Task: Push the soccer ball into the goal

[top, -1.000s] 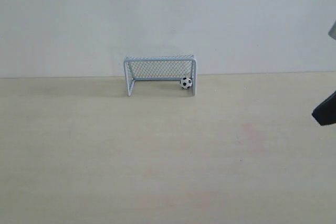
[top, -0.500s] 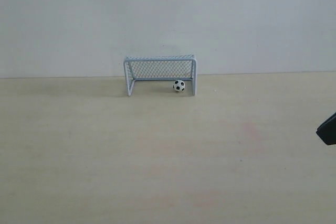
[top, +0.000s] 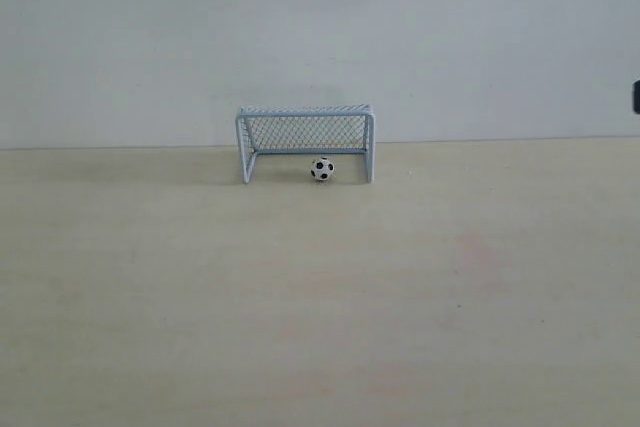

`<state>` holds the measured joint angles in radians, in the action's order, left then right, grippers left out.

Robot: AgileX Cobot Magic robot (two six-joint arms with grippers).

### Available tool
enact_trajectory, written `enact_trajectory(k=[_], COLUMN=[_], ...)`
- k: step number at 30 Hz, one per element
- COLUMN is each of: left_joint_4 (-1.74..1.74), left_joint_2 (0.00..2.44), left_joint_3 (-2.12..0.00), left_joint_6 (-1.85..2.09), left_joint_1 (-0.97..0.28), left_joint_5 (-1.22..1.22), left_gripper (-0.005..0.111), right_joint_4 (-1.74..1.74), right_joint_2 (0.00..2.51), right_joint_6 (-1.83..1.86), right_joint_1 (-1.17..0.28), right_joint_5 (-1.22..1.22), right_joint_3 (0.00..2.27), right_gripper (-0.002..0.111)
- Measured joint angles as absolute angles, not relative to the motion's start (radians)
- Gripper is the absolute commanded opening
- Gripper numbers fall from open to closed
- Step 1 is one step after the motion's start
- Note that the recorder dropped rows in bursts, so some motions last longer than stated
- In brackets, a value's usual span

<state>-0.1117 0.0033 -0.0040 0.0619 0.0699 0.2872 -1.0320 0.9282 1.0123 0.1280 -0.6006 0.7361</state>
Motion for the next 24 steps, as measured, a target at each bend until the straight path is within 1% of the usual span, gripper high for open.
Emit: enact_trajectory(k=[4,10,13,18,24], left_joint_4=[-0.112,-0.112,-0.112,-0.112,-0.112], left_joint_2=[0.003,0.003,0.003,0.003,0.003], left_joint_3=[-0.004,-0.004,-0.004,-0.004,-0.004], left_joint_6=[0.062,0.062,0.062,0.062,0.062], left_joint_1=[0.07,0.07,0.07,0.07,0.07], left_joint_5=[0.287,0.287,0.287,0.287,0.287], left_gripper=[0.004,0.004,0.004,0.004,0.004], right_joint_4=[-1.112,-1.133,-1.134,-1.137,-1.137], right_joint_2=[0.766,0.496,0.357,0.189,0.133], right_joint_6=[1.011,1.011,1.009,1.011,1.037], right_joint_1=[0.128,0.128,0.128,0.128,0.128], right_joint_5=[-0.388,-0.202,-0.163,-0.159,-0.148], right_joint_3=[0.55,0.306,0.218,0.156,0.154], right_gripper=[0.0,0.0,0.0,0.0,0.0])
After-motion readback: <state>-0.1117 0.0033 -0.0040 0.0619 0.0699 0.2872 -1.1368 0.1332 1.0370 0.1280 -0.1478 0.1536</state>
